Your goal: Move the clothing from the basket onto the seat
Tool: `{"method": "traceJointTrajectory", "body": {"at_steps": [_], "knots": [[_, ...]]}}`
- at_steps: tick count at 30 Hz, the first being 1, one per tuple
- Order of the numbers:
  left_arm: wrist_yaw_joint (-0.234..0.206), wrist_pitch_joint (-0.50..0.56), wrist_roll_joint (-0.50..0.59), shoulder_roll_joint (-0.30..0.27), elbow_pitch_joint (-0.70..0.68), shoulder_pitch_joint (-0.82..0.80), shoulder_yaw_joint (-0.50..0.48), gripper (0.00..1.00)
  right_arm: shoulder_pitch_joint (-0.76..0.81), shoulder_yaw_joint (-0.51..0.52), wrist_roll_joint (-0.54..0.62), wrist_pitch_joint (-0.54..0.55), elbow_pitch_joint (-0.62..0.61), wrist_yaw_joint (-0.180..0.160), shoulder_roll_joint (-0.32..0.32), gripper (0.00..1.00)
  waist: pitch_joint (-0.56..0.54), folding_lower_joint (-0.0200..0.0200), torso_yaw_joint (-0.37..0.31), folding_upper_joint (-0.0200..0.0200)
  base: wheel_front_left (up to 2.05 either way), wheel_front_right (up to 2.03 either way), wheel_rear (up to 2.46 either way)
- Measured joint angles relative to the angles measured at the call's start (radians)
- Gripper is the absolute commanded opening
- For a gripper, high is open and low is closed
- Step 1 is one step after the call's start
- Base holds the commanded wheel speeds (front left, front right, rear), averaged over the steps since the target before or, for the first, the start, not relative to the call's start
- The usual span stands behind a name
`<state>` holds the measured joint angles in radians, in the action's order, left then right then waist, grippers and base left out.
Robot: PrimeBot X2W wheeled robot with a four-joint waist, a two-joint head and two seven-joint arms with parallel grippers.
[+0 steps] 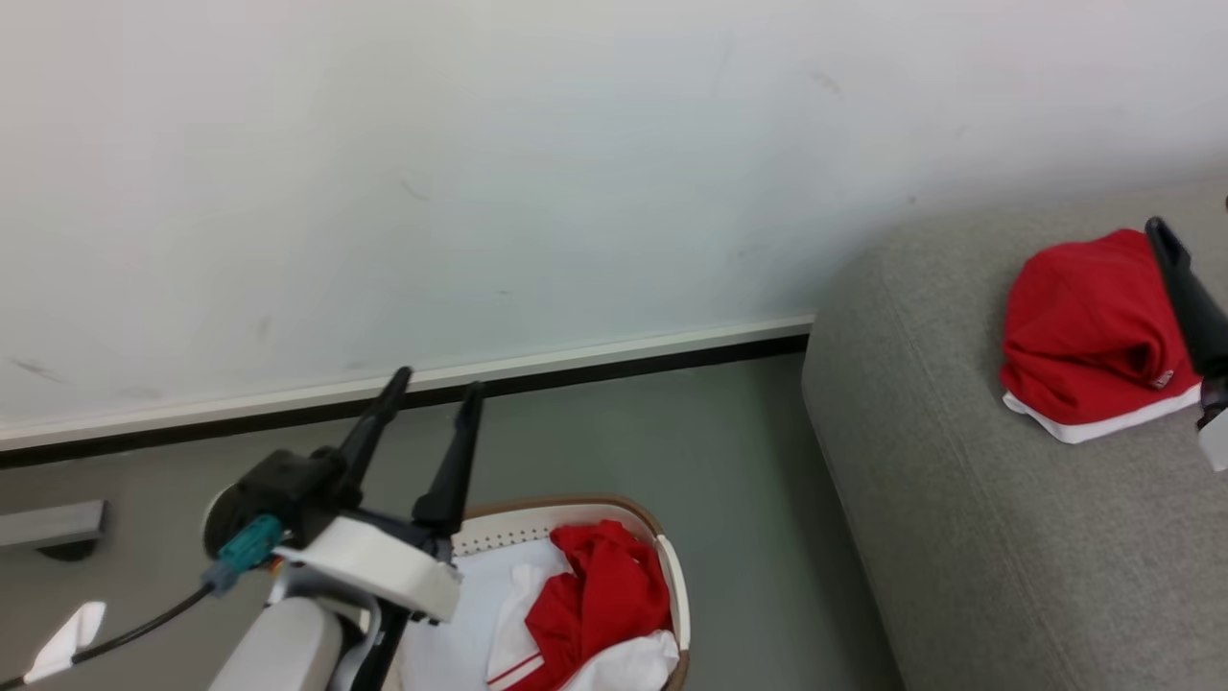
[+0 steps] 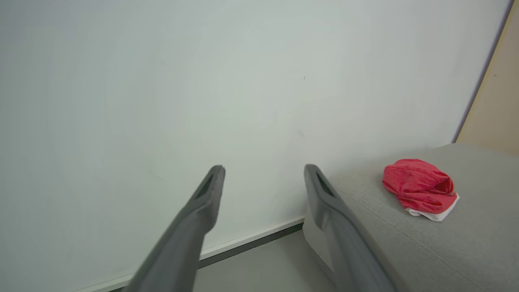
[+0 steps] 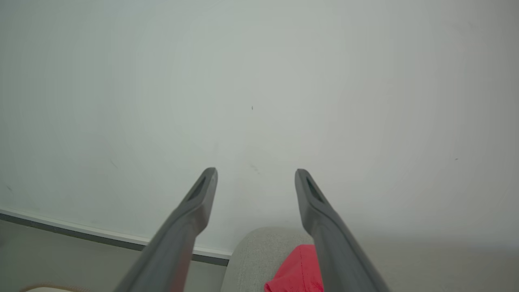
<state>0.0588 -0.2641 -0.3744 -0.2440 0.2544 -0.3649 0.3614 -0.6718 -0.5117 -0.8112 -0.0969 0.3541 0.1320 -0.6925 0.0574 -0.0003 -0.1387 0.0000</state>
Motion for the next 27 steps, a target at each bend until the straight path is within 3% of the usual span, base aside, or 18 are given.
{"method": "traceJointTrajectory", "body": {"at_steps": [4, 15, 21, 27], "knots": [[-0.021, 0.0, 0.005, 0.003, 0.008, 0.047, -0.067, 1.0, 0.097, 0.069, 0.045, -0.07, -0.036, 0.0, 0.069, 1.0, -0.026, 0.0001, 0.03, 0.0, 0.0, 0.0, 0.0], [-0.048, 0.0, 0.061, 0.03, -0.001, 0.193, -0.239, 1.0, 0.416, 0.26, 0.18, -0.16, -0.119, 0.0, 0.367, 1.0, -0.072, 0.0002, 0.081, 0.0, 0.0, 0.0, 0.0], [-0.055, 0.0, 0.12, 0.068, -0.021, 0.25, -0.319, 1.0, 0.526, 0.309, 0.304, -0.165, -0.146, 0.0, 0.485, 1.0, -0.079, 0.0002, 0.091, 0.0, 0.0, 0.0, 0.0], [-0.051, 0.0, 0.194, 0.104, -0.011, 0.297, -0.357, 1.0, 0.575, 0.328, 0.423, -0.165, -0.142, 0.0, 0.552, 1.0, -0.081, 0.0003, 0.088, 0.0, 0.0, 0.0, 0.0]]}}
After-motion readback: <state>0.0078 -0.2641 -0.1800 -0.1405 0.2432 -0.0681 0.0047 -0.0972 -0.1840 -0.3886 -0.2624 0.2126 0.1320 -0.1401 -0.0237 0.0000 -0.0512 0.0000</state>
